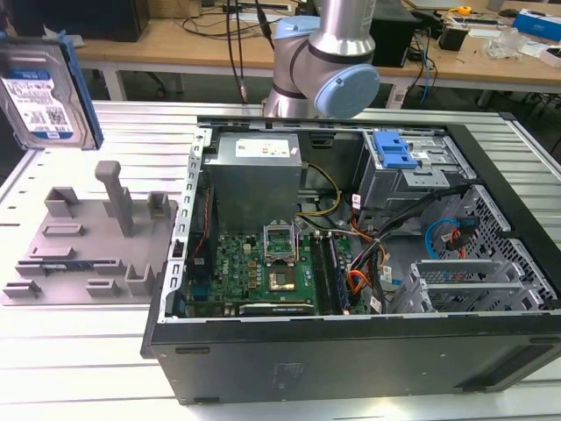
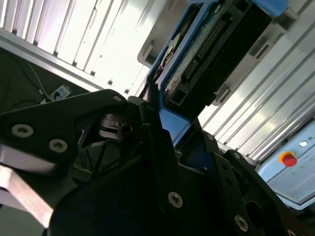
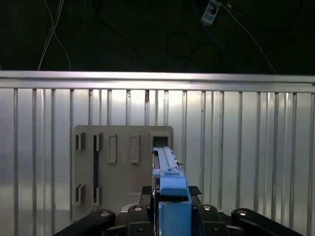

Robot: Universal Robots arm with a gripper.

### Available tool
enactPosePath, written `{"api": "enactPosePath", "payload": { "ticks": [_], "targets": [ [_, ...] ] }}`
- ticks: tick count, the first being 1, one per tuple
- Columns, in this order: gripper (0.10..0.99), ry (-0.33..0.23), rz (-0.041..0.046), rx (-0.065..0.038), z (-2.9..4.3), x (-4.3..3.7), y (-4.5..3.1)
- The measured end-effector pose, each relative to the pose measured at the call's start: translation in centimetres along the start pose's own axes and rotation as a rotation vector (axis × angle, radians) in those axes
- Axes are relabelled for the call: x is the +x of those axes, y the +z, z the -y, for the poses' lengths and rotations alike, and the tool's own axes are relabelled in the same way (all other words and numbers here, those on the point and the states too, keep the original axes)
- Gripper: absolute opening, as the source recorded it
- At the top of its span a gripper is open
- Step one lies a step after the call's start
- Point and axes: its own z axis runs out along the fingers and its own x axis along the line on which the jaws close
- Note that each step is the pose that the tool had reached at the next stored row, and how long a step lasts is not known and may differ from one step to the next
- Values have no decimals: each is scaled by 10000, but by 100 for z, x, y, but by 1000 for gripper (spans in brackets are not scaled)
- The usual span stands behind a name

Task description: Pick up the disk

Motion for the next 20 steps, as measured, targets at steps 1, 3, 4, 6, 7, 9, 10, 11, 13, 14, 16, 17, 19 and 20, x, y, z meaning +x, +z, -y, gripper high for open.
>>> {"api": "enactPosePath", "payload": {
  "ticks": [1, 3, 4, 6, 7, 9, 10, 11, 13, 14, 16, 17, 19, 20],
  "targets": [
    [369, 0, 0, 0, 2, 0, -63],
    [369, 0, 0, -1, 6, 1, -220],
    [369, 0, 1, 0, 6, 1, -232],
    [369, -1, 2, 2, 6, 1, -231],
    [369, 0, 1, 1, 6, 1, -232],
    [369, 0, 0, 0, 6, 1, -233],
    [369, 0, 0, 0, 6, 1, -232],
    [369, 0, 0, 0, 7, 1, -233],
    [369, 0, 0, -1, 7, 1, -233],
    [369, -1, 0, -1, 7, 1, -233],
    [369, 0, 0, 0, 7, 1, -232],
    [369, 0, 0, 0, 7, 1, -233],
    [369, 0, 0, 0, 7, 1, -233],
    [369, 0, 0, 0, 7, 1, -233]
  ]
}}
